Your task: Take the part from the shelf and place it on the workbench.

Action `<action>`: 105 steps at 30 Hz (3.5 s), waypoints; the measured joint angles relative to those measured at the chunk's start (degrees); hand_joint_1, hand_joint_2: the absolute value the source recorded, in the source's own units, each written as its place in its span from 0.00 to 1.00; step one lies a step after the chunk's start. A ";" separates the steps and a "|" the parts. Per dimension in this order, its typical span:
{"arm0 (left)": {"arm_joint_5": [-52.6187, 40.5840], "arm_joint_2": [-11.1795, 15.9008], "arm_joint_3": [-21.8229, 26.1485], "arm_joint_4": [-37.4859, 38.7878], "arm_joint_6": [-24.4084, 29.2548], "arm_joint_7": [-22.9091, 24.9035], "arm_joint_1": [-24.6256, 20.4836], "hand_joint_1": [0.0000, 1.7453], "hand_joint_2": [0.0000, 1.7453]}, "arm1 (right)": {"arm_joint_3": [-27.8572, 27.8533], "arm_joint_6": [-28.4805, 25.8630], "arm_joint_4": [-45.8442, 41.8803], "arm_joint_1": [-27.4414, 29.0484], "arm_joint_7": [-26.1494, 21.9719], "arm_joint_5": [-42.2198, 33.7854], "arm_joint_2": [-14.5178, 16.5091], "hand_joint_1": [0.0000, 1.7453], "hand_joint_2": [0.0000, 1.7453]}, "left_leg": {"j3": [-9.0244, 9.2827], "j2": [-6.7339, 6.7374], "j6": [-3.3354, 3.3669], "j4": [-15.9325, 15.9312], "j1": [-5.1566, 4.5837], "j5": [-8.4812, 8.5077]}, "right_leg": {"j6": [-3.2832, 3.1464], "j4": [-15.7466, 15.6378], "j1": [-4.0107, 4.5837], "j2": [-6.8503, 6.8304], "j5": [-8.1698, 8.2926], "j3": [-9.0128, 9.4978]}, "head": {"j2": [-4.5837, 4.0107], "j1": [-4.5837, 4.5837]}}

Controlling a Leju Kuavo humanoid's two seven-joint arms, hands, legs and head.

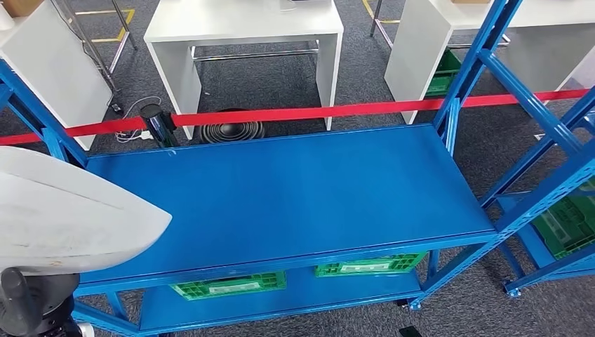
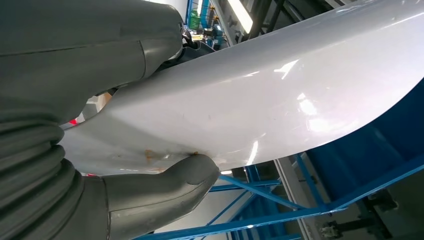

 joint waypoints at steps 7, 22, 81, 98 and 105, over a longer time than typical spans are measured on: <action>1.51 0.87 0.00 0.34 1.90 2.62 1.73 1.00 1.00 | -0.52 0.01 0.15 -0.11 1.11 0.29 0.92 0.00 0.00 | -2.02 -0.27 -2.81 3.06 0.18 -2.16 | -3.28 -3.25 0.09 -0.04 2.53 -0.50 | 0.01 -0.17; 5.31 2.72 -0.05 -1.46 3.44 8.64 5.88 1.00 1.00 | -0.64 1.15 0.25 -0.02 0.79 4.17 1.48 0.00 0.00 | 6.91 -0.03 -0.17 -2.13 -0.14 -4.48 | -0.85 -1.86 0.40 -0.14 5.63 -5.95 | 0.00 -0.35; 7.31 2.43 0.73 3.42 0.29 10.36 6.86 1.00 1.00 | -4.15 3.93 0.30 -0.66 -6.03 -2.85 1.73 0.00 0.00 | 9.93 -0.01 -1.17 -2.65 -0.25 -6.82 | -1.26 -5.04 0.77 -1.06 9.78 -4.96 | 0.00 -0.38; 8.89 5.94 0.59 2.21 0.49 10.46 8.53 1.00 1.00 | -6.06 3.30 0.53 -0.56 -2.04 -4.04 3.82 0.00 0.00 | -1.54 0.48 -2.29 0.71 -0.05 0.40 | -2.87 -5.12 0.85 -0.79 0.95 3.21 | 0.00 -0.16; 2.96 5.03 0.55 3.74 -0.13 6.40 8.48 1.00 1.00 | -6.79 5.37 0.53 -0.38 -4.60 -1.58 3.07 0.00 0.00 | -1.16 0.29 -3.17 14.24 0.30 -7.60 | -3.31 -4.93 0.82 -1.01 6.25 -3.01 | 0.00 -0.30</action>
